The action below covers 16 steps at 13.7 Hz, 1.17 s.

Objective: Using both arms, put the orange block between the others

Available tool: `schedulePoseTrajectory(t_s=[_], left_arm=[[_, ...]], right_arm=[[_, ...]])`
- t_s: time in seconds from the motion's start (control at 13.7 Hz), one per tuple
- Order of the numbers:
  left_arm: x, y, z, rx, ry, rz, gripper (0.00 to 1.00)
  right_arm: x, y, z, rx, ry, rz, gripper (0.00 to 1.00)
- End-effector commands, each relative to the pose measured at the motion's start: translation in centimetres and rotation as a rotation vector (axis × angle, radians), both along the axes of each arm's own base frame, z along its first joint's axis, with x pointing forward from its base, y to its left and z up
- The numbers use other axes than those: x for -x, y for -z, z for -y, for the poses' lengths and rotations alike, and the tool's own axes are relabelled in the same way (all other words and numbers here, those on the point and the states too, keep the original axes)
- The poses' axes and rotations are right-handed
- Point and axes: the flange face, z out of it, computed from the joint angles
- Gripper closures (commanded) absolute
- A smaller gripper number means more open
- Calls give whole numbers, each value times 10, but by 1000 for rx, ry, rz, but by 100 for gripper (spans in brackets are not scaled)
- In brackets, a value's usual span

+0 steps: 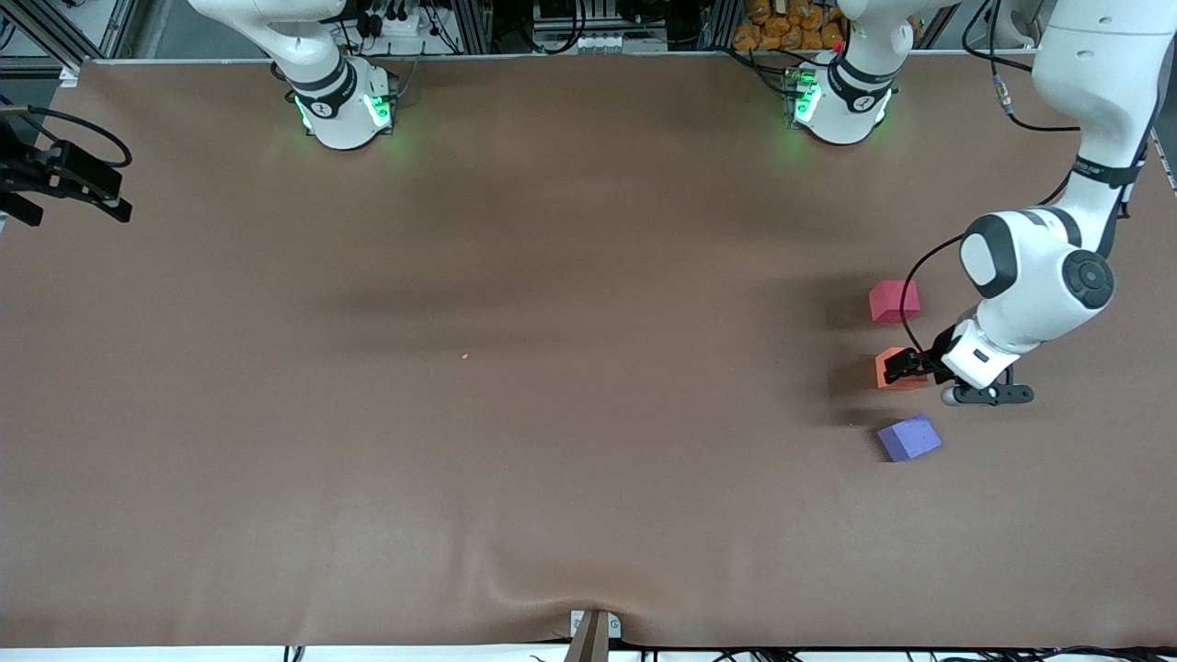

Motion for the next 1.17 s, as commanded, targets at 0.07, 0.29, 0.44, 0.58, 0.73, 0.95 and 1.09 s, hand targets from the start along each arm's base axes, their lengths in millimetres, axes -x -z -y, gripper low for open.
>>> schedulePoseTrajectory(t_s=[0.07, 0.29, 0.44, 0.58, 0.73, 0.95, 1.09], left_arm=[[-9, -114, 4, 8, 23, -5, 0], [-15, -197, 4, 11, 45, -25, 0], [-17, -248, 0, 20, 58, -70, 0], [-7, -290, -2, 12, 42, -115, 0], [-1, -322, 1, -44, 45, -112, 0], [22, -363, 22, -75, 48, -82, 0], [33, -372, 26, -82, 36, -111, 0]], right_arm=[[4, -2, 8, 0, 14, -1, 0], [2, 0, 6, 1, 11, 3, 0], [2, -2, 5, 1, 9, 8, 0], [2, -2, 6, 1, 11, 8, 0], [2, -2, 4, 1, 3, 13, 0], [1, 0, 9, 1, 12, 8, 0], [0, 2, 4, -3, 4, 5, 0]])
